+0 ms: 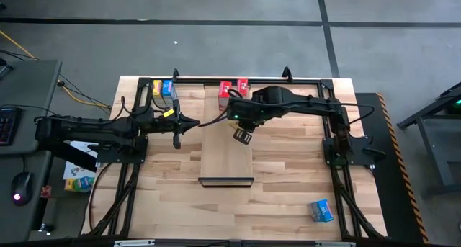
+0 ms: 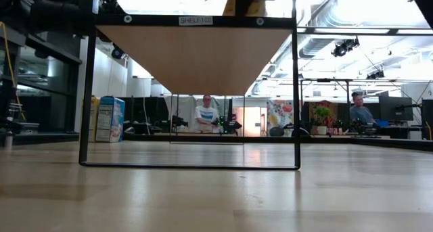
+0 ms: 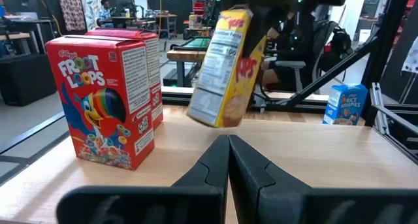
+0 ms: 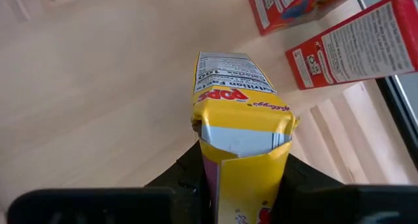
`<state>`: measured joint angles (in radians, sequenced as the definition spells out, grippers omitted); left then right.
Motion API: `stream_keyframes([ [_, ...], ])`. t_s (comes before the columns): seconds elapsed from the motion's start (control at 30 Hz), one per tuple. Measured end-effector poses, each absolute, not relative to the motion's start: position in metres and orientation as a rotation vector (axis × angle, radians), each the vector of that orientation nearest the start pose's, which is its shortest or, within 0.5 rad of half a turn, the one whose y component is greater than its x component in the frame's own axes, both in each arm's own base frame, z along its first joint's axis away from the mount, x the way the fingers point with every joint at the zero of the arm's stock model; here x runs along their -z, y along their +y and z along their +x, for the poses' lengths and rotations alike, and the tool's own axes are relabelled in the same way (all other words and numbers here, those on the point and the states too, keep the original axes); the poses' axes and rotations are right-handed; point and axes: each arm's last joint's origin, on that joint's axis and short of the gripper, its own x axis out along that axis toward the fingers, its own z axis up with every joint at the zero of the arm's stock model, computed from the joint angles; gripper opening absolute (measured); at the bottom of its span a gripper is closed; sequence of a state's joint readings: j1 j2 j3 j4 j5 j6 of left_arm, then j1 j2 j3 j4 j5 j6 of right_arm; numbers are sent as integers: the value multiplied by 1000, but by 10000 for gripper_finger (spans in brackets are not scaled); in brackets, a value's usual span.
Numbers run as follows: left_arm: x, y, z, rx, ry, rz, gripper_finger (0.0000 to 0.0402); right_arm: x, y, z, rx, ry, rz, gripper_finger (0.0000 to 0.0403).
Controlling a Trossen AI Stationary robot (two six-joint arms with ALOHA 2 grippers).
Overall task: Stack cereal on shelf
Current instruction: Put the bottom yellow cereal box on the shelf
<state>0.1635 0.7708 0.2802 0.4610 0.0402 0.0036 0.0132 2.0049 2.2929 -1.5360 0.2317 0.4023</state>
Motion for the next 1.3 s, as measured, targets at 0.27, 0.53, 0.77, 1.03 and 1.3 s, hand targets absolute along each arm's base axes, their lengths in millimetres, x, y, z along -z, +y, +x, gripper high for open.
stream_keyframes([
  [0.27, -222, 27, 170, -123, 29, 1, 0, -377, -7, 381, 440, 1186, 193, 87],
  [0.53, -222, 27, 170, -123, 30, 1, 0, -378, -7, 384, 435, 1158, 198, 161],
  [0.77, -222, 27, 170, -123, 29, 1, 0, -378, -15, 385, 484, 1131, 242, 223],
  [1.03, -222, 27, 170, -123, 29, 1, 0, -380, -29, 389, 558, 1053, 412, 229],
  [1.3, -222, 27, 170, -123, 29, 1, 0, -379, -19, 389, 487, 1088, 449, 229],
])
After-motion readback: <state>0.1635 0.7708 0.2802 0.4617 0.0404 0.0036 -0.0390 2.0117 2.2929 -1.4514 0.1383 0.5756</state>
